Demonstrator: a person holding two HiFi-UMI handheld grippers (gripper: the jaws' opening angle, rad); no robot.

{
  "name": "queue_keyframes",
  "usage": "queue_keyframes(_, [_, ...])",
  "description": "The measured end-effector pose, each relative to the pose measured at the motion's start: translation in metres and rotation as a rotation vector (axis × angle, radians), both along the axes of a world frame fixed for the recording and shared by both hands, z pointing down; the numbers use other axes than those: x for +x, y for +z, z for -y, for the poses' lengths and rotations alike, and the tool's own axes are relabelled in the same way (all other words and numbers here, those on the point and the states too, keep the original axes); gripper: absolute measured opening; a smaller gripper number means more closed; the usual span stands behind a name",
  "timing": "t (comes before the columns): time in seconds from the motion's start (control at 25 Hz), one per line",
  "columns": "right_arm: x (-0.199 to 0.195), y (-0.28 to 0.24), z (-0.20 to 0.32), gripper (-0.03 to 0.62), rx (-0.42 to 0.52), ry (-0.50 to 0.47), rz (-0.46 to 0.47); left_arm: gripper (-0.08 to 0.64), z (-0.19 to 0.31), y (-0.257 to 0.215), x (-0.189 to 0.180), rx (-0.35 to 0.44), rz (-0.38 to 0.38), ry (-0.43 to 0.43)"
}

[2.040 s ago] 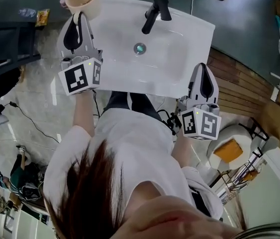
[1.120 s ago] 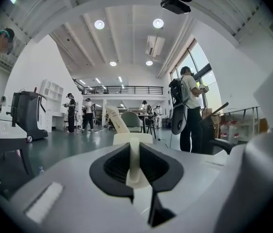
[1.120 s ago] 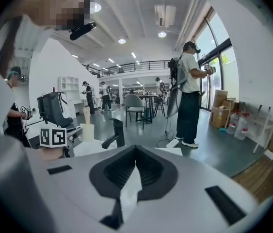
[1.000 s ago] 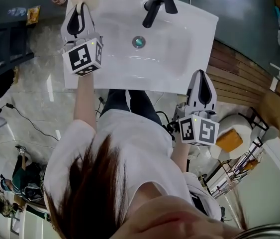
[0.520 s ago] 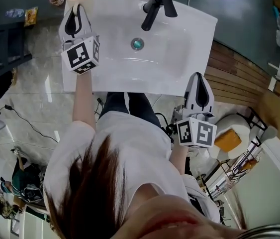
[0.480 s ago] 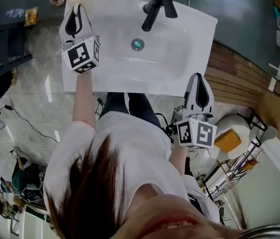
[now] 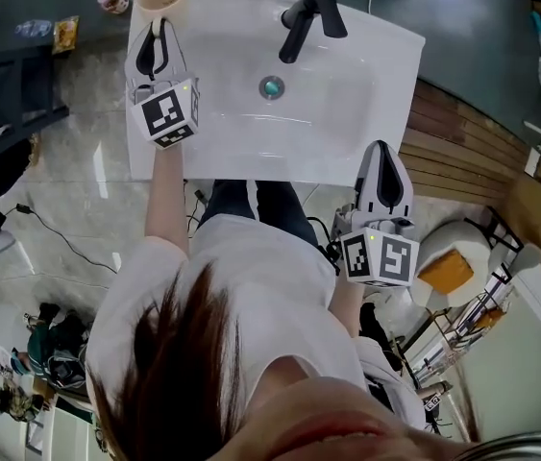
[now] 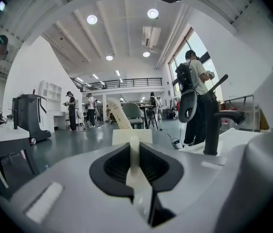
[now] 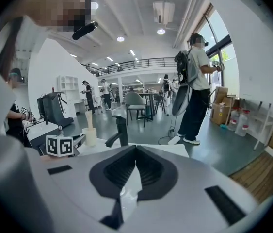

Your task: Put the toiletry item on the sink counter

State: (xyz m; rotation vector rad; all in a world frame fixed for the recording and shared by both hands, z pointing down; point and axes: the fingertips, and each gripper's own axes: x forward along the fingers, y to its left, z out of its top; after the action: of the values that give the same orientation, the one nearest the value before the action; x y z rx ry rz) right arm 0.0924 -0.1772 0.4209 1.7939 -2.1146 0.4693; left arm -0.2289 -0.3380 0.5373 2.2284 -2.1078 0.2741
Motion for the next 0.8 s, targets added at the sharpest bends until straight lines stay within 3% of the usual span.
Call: queue_keyframes(0.8, [-0.022, 0.000, 0.011, 0.005, 0.032, -0.028, 0.045, 0.046, -0.011, 0.029, -0.005, -0.159, 0.004, 0.063])
